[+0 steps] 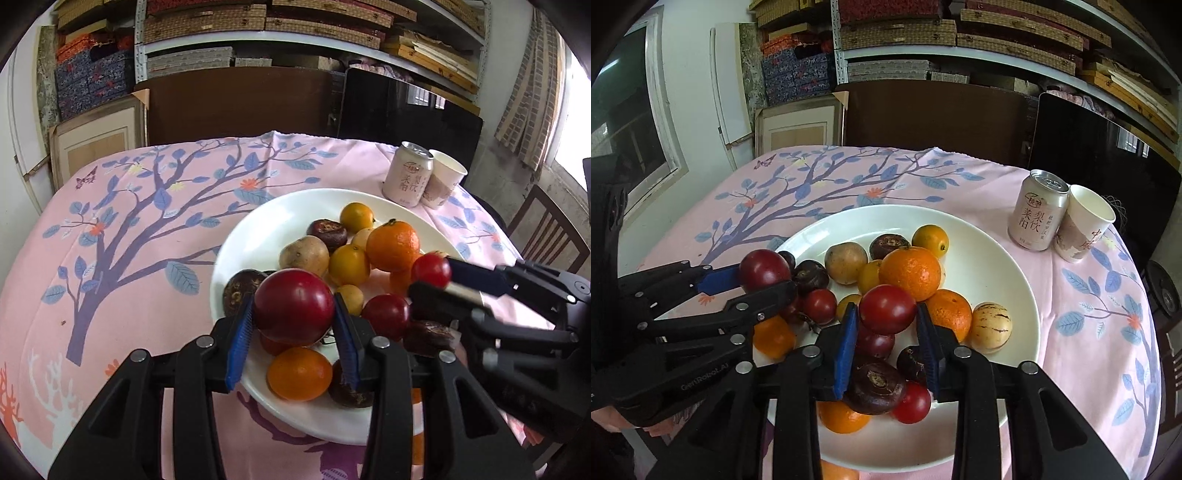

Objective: Organize fruits
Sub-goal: 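Carry both tomatoes onto the white plate and open both grippers, then grasp a yellow-brown fruit with the left gripper while the right grasps a red tomato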

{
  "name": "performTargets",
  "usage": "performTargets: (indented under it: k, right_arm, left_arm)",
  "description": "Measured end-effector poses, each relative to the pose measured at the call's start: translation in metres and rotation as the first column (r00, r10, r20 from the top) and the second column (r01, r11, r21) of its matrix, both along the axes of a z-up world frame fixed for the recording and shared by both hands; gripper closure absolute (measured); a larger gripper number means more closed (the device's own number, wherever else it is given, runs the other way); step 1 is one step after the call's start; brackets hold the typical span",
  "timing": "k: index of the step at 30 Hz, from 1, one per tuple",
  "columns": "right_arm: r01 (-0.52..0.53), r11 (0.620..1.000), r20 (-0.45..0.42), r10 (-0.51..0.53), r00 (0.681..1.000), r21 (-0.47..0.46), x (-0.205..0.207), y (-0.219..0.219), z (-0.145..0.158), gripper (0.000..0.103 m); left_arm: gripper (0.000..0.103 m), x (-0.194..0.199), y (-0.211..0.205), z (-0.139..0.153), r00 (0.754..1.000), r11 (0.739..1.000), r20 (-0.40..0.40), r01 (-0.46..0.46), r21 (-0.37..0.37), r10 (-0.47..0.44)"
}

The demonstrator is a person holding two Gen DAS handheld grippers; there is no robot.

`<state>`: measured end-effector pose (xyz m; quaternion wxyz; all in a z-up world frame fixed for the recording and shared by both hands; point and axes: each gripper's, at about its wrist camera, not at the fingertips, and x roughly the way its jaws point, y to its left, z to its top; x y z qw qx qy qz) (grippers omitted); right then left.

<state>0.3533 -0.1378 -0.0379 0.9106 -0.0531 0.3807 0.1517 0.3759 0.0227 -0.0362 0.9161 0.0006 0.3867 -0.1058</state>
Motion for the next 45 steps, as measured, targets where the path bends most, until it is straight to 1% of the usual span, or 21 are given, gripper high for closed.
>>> performTargets:
  k: [1,2,3,6,9,11,13,16,19,20,22,24,27,28,31,32,34,36,40,43,45]
  right_arm:
    - [0.028,0.999,0.018,-0.028,0.999,-0.022,-0.003,-0.002,0.002,0.025]
    - [0.068,0.996,0.054,-0.065,0.996,-0.054,-0.008,-0.005,0.005,0.006]
    - [0.08,0.995,0.085,-0.075,0.994,-0.063,-0.014,-0.01,0.01,0.004]
    - [0.071,0.997,0.094,-0.067,0.993,-0.043,-0.034,-0.028,0.019,0.004]
    - [0.069,0.998,0.041,-0.068,0.997,-0.014,-0.055,-0.043,0.018,0.004]
    - [0.066,0.998,0.003,-0.066,0.998,-0.017,-0.072,-0.048,0.01,0.004]
    - [0.047,0.999,-0.022,-0.048,0.999,-0.023,-0.089,-0.047,-0.003,0.004]
    - [0.003,1.0,-0.067,-0.003,0.998,-0.008,-0.108,-0.042,-0.027,0.004]
    - [-0.034,0.998,-0.163,0.026,0.986,-0.044,-0.111,-0.03,-0.055,0.003]
    - [-0.036,0.998,-0.174,0.026,0.984,-0.053,-0.112,-0.027,-0.061,0.003]
    - [-0.043,0.997,-0.175,0.031,0.984,-0.064,-0.112,-0.022,-0.066,0.003]
    - [-0.053,0.998,-0.13,0.047,0.99,-0.042,-0.113,-0.022,-0.063,0.003]
    - [-0.047,0.998,-0.108,0.042,0.993,-0.046,-0.114,-0.02,-0.062,0.004]
    - [-0.05,0.998,-0.107,0.045,0.993,-0.044,-0.115,-0.02,-0.062,0.005]
    - [-0.06,0.997,-0.13,0.053,0.99,-0.047,-0.117,-0.017,-0.066,0.039]
    - [-0.066,0.996,-0.112,0.059,0.992,-0.061,-0.119,-0.016,-0.063,0.061]
    - [-0.114,0.992,-0.107,0.108,0.988,-0.048,-0.124,-0.012,-0.06,0.073]
    - [-0.138,0.989,-0.09,0.134,0.987,-0.048,-0.13,-0.009,-0.058,0.074]
    - [-0.173,0.984,-0.014,0.172,0.985,-0.039,-0.141,-0.012,-0.043,0.074]
    - [-0.106,0.994,0.045,0.107,0.993,-0.012,-0.136,-0.033,-0.026,0.074]
    - [-0.032,0.999,0.062,0.031,0.998,0.006,-0.129,-0.052,-0.02,0.074]
  left_arm:
    - [0.046,0.0,0.003,0.0,1.0,1.0,0.001,-0.031,0.001,0.031]
    - [0.013,0.0,0.01,0.001,0.997,0.997,0.007,-0.077,-0.006,0.077]
    - [0.004,-0.002,0.016,0.003,0.995,0.994,0.018,-0.102,-0.029,0.102]
    - [0.005,-0.013,0.04,0.01,0.994,0.983,0.04,-0.093,-0.157,0.101]
    - [0.005,-0.03,0.051,0.017,0.994,0.979,0.053,-0.088,-0.187,0.099]
    - [0.005,-0.046,0.053,0.018,0.995,0.985,0.066,-0.057,-0.163,0.069]
    - [0.005,-0.061,0.051,0.015,0.997,0.993,0.05,-0.048,-0.105,0.053]
    - [0.005,-0.085,0.049,0.004,0.999,0.995,0.032,-0.017,-0.1,0.02]
    - [0.004,-0.098,0.045,-0.008,1.0,0.997,-0.017,-0.001,-0.083,0.0]
    - [0.004,-0.102,0.046,-0.01,0.999,0.995,-0.03,0.025,-0.101,-0.028]
    - [0.004,-0.108,0.056,-0.012,0.997,0.979,-0.031,0.069,-0.191,-0.077]
    - [0.004,-0.112,0.068,-0.012,0.999,0.968,-0.021,0.039,-0.248,-0.046]
    - [0.004,-0.111,0.077,-0.012,1.0,0.961,-0.023,0.012,-0.278,-0.019]
    - [0.004,-0.11,0.078,-0.013,0.999,0.958,-0.029,0.007,-0.286,-0.016]
    - [0.004,-0.101,0.079,-0.023,0.995,0.947,-0.082,0.028,-0.321,-0.057]
    - [0.004,-0.1,0.079,-0.026,0.994,0.943,-0.094,0.023,-0.331,-0.057]
    - [0.004,-0.098,0.076,-0.03,0.991,0.942,-0.115,0.031,-0.333,-0.073]
    - [0.004,-0.098,0.071,-0.033,0.99,0.952,-0.115,0.038,-0.305,-0.077]
    - [0.004,-0.102,0.045,-0.035,0.992,0.984,-0.097,0.064,-0.166,-0.081]
    - [0.004,-0.113,0.012,-0.035,0.987,0.989,-0.068,0.142,-0.041,-0.145]
    - [0.004,-0.117,-0.003,-0.033,0.992,0.993,-0.031,0.121,0.009,-0.121]
